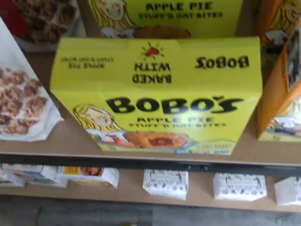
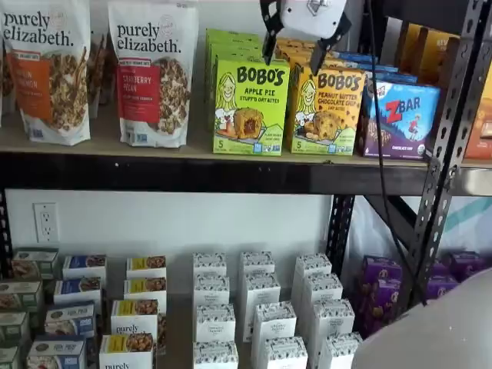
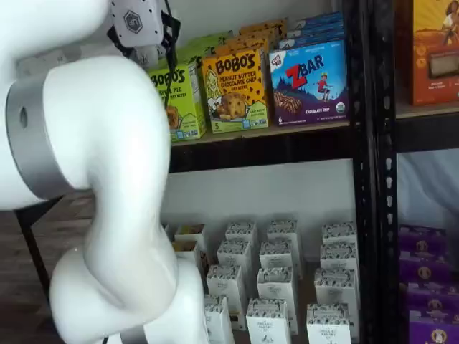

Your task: Pick the green box on the top shelf, the fourth from the left

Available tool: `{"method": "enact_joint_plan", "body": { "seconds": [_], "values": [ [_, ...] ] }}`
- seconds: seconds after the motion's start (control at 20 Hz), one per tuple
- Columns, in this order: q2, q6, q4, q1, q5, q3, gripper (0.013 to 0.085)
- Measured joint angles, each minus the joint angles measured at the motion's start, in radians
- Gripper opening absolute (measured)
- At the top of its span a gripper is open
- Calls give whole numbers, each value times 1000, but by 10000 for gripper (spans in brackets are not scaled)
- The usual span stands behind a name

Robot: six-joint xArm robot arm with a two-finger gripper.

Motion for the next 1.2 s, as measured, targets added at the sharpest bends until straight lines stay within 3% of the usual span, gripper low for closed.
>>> {"method": "enact_joint_plan", "body": {
  "seconds": [0.75,1.2],
  "values": [
    [148,36,-39,36,-33,-132,850],
    [247,26,6,22,44,-240,850]
  ]
}}
